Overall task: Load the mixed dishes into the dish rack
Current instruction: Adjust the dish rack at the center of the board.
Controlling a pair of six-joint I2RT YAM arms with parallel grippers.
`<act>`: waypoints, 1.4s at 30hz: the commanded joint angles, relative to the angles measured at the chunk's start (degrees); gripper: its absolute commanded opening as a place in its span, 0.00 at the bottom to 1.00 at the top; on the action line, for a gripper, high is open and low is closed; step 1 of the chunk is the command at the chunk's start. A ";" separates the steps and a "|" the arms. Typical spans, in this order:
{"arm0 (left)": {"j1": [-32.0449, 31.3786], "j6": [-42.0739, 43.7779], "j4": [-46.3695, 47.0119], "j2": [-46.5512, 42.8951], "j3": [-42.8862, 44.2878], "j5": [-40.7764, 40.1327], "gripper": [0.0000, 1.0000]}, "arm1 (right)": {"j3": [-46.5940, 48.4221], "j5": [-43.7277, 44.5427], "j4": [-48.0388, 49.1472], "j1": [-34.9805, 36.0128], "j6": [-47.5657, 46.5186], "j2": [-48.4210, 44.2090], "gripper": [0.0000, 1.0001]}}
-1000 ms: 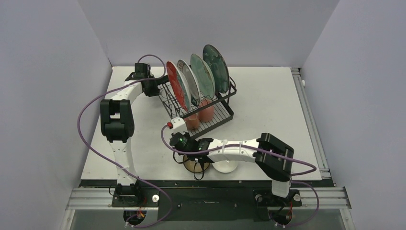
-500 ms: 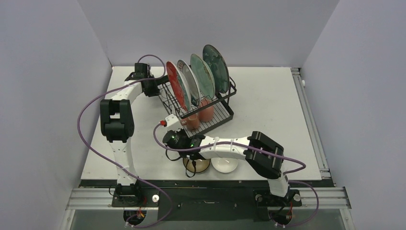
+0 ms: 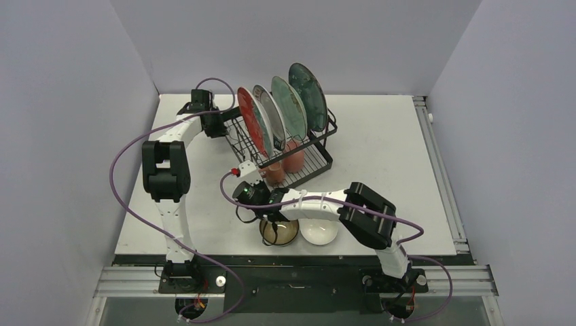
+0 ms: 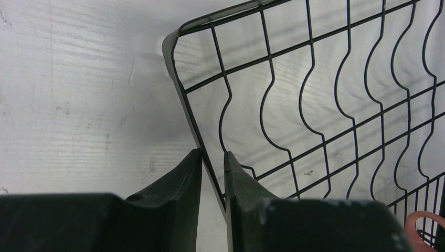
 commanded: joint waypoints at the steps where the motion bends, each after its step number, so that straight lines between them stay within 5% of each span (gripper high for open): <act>1: -0.40 0.32 -8.39 -4.07 -1.44 6.02 0.09 | -1.72 7.76 -2.79 -5.82 1.99 -2.56 0.00; 6: -0.63 -0.11 -9.82 -5.17 -2.56 6.26 0.10 | -3.70 10.22 -2.75 -8.45 2.38 -3.92 0.00; 20: -2.77 0.97 -15.67 -7.30 -4.58 6.87 0.39 | -9.47 10.72 -4.36 -15.49 1.17 -9.68 0.00; 42: -10.59 3.83 -20.50 -13.89 -14.77 6.23 0.41 | -13.13 12.44 -5.15 -25.67 -1.18 -13.81 0.00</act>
